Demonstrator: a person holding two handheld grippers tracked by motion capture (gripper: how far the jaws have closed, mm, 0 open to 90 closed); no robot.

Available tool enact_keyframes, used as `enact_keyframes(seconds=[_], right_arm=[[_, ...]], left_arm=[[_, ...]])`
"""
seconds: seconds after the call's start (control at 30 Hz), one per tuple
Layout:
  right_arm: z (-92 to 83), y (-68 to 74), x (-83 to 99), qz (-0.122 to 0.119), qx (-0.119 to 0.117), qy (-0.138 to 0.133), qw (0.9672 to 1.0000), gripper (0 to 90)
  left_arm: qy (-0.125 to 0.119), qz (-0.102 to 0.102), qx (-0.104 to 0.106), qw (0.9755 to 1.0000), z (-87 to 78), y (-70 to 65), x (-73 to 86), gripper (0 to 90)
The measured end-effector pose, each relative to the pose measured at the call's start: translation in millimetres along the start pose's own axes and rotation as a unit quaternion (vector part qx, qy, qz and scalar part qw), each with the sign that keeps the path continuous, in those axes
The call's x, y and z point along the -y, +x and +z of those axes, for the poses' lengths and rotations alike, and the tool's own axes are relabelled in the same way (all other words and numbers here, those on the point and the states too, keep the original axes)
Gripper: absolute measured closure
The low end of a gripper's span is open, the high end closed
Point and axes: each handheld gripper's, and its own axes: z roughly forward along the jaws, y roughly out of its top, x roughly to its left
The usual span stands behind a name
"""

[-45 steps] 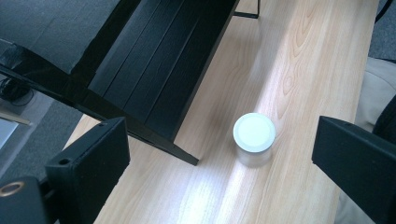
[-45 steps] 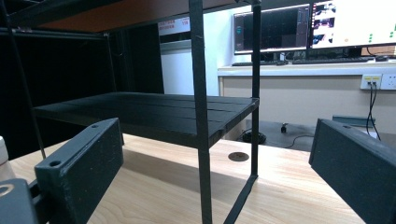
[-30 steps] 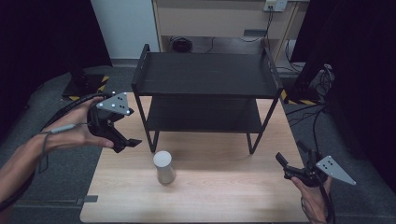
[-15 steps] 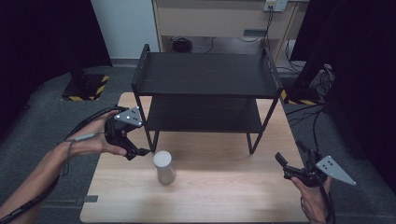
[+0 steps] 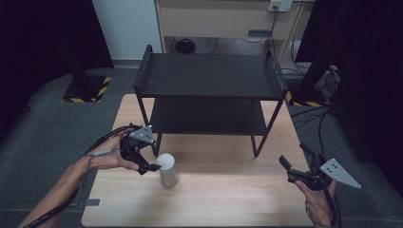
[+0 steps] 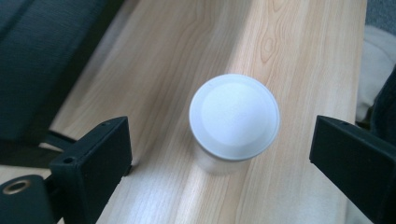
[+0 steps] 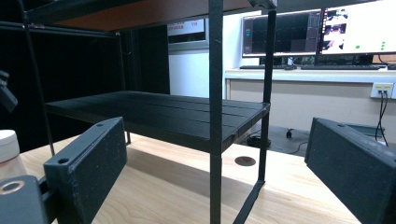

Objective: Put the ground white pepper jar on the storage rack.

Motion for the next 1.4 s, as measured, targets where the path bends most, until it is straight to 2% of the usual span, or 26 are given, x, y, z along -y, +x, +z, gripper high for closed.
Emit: enact_keyframes(seconds=[0.1, 0.27, 0.4, 0.43, 0.47, 0.5, 0.6, 0.63, 0.67, 1.07, 1.1, 1.13, 1.17, 1.33, 1.4], right_arm=[[0.4, 0.1, 0.5, 0.000, 0.000, 0.001, 1.0000, 5.6], [0.1, 0.6, 0.0, -0.001, 0.000, 0.001, 1.0000, 5.7], [0.5, 0.1, 0.4, -0.003, 0.000, 0.002, 1.0000, 5.8], [0.6, -0.1, 0.6, -0.004, -0.001, 0.004, 1.0000, 6.5], [0.6, -0.1, 0.6, -0.004, -0.001, 0.004, 1.0000, 6.5], [0.3, 0.2, 0.5, -0.005, -0.001, 0.004, 1.0000, 6.6], [-0.1, 0.5, 0.4, -0.006, 0.000, 0.004, 1.0000, 6.6], [-0.2, 0.6, 0.4, -0.006, 0.001, 0.005, 1.0000, 6.7], [-0.1, 0.5, 0.5, -0.006, 0.001, 0.006, 1.0000, 6.8], [1.4, 3.2, -0.3, -0.011, -0.004, 0.007, 0.9999, 6.4], [1.4, 3.5, -0.3, -0.011, -0.004, 0.007, 0.9999, 6.3], [1.4, 3.5, -0.3, -0.011, -0.004, 0.007, 0.9999, 6.3], [1.5, 3.0, -0.3, -0.012, -0.005, 0.008, 0.9999, 6.3], [1.3, 2.9, -0.1, -0.011, -0.003, 0.009, 0.9999, 6.3], [1.4, 2.7, -0.2, -0.012, -0.003, 0.010, 0.9999, 6.0]], left_arm=[[-0.006, 0.003, 0.010, 0.9999, 15.1, 2.0, 5.7, 6.3], [-0.007, 0.007, 0.020, 0.9997, 26.1, 5.5, 9.6, 9.1], [-0.011, 0.022, 0.030, 0.9993, 38.4, 8.5, 13.5, 10.6], [-0.014, 0.025, 0.039, 0.9988, 43.1, 11.4, 15.7, 12.2], [-0.014, 0.025, 0.039, 0.9988, 43.1, 11.4, 15.7, 14.3], [-0.017, 0.034, 0.048, 0.9981, 47.3, 13.6, 17.8, 15.4], [-0.019, 0.041, 0.052, 0.9976, 50.2, 14.5, 19.6, 24.7], [-0.029, 0.041, 0.049, 0.9976, 50.9, 15.1, 24.2, 26.8], [-0.036, 0.034, 0.051, 0.9975, 50.6, 17.8, 27.2, 32.3], [-0.073, 0.019, 0.040, 0.9963, 53.8, 13.6, 44.9, 32.8], [-0.081, 0.008, 0.039, 0.9959, 54.3, 13.4, 48.8, 32.9], [-0.081, 0.008, 0.039, 0.9959, 54.3, 13.4, 48.8, 32.9], [-0.084, 0.000, 0.039, 0.9957, 53.5, 14.4, 51.4, 32.9], [-0.091, -0.008, 0.044, 0.9948, 48.8, 14.3, 51.7, 33.0], [-0.097, -0.004, 0.043, 0.9943, 39.8, 11.9, 46.0, 32.9]])
